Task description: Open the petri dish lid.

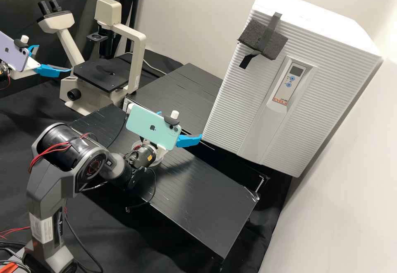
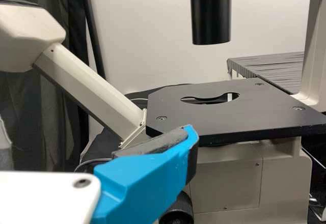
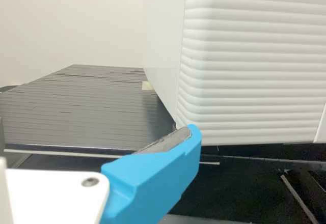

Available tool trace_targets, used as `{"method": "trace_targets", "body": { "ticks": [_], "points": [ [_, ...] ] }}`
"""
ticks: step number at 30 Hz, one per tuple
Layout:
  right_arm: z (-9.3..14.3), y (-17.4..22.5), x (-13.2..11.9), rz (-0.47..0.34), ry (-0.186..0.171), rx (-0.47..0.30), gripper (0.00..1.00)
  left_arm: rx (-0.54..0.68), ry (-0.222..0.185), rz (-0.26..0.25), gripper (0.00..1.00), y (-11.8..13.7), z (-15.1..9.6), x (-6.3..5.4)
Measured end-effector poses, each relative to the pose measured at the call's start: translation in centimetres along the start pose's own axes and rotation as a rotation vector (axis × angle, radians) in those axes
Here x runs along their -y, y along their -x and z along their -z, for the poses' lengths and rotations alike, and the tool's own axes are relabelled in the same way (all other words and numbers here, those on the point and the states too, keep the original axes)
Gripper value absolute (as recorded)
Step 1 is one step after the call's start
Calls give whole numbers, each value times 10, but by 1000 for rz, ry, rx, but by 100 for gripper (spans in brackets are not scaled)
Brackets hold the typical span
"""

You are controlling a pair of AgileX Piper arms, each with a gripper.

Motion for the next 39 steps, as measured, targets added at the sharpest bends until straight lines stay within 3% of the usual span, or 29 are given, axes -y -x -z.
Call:
{"method": "trace_targets", "body": {
  "ticks": [10,14,24,39],
  "points": [
    [-1,2,1,-2,0,-2,100,0,0,0,100,0,0,0],
    [-2,22,-1,-14,5,-17,100,0,0,0,100,0,0,0],
    [5,80,-8,-103,-5,-136,100,0,0,0,100,0,0,0],
    [3,135,15,3,26,-179,100,0,0,0,100,0,0,0]
  ]
}}
